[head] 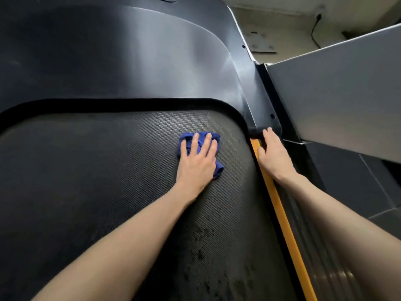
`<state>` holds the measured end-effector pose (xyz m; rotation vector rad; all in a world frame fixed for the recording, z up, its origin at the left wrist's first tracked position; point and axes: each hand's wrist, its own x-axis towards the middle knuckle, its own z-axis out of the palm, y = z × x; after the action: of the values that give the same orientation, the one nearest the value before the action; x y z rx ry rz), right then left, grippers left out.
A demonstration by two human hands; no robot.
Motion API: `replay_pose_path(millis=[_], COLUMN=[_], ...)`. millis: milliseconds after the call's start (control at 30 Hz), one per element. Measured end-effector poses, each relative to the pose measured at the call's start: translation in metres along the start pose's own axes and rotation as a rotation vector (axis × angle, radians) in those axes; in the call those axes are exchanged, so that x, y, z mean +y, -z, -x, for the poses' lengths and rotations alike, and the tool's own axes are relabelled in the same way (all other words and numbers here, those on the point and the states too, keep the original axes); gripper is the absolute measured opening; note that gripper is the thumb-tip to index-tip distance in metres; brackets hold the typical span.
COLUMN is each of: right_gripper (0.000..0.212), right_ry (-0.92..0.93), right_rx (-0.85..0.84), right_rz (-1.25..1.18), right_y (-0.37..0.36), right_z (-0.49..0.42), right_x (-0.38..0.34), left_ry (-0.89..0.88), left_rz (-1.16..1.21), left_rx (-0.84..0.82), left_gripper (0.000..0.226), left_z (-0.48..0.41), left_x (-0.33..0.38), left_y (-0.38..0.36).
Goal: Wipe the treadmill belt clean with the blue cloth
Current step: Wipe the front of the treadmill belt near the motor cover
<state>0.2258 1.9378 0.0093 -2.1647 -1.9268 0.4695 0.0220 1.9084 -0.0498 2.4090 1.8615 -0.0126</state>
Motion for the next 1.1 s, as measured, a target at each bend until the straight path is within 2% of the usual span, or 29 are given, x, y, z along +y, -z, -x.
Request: replay_pose_path(millis=[100,200,267,300,367,500,567,667,767,833,900,1000,1067,1100], right_gripper=[0.058,0.059,0.059,0.059,0.059,0.057,0.056,0.054,0.053,0.056,0.057,0.056,0.056,0.056], right_ry=[0.089,0.107,0.089,0.09,0.109,0.147,0.173,0.2,0.204,0.204,0.21,0.21,0.209,0.204], right_rx=[-0.002,-0.017,-0.037,-0.031,0.008,0.043,0.045,0.045,0.073,0.09,0.1,0.112,0.13,0.136], right_rz=[0.027,0.038,0.035,0.032,0.025,0.0,-0.01,-0.021,-0.031,-0.021,-0.003,0.013,0.02,0.024], right_y=[-0.001,0.004,0.003,0.002,-0.003,-0.01,-0.01,-0.014,-0.022,-0.026,-0.027,-0.028,-0.03,-0.03], right_z=[0.008,0.007,0.005,0.005,0.004,0.002,0.003,0.003,0.001,0.001,0.0,0.0,0.0,0.0], right_x=[0.011,0.016,0.016,0.016,0.016,0.024,0.027,0.03,0.034,0.034,0.034,0.035,0.034,0.034], left_ry=[0.056,0.157,0.241,0.208,-0.067,-0.758,-0.887,-0.636,-0.341,-0.221,-0.338,-0.654,-0.777,-0.795], left_rz=[-0.033,0.124,0.151,0.157,0.175,0.184,0.223,0.236,0.424,0.563,0.624,0.653,0.587,0.484], left_rx=[0.082,0.032,0.067,0.096,0.154,0.11,0.148,0.213,0.211,0.214,0.17,-0.036,-0.142,-0.143], left_gripper=[0.049,0.052,0.054,0.052,0.049,0.046,0.048,0.055,0.064,0.062,0.046,0.039,0.041,0.044], left_z=[-0.033,-0.068,-0.077,-0.08,-0.079,-0.072,-0.079,-0.09,-0.085,-0.082,-0.079,-0.064,-0.049,-0.042], left_x=[-0.023,-0.034,-0.021,-0.009,0.016,0.011,-0.009,-0.03,-0.015,-0.007,-0.011,-0.021,-0.019,-0.016], left_y=[0.004,0.014,0.018,0.017,0.011,0.003,-0.002,0.0,0.005,0.006,0.01,0.025,0.024,0.019])
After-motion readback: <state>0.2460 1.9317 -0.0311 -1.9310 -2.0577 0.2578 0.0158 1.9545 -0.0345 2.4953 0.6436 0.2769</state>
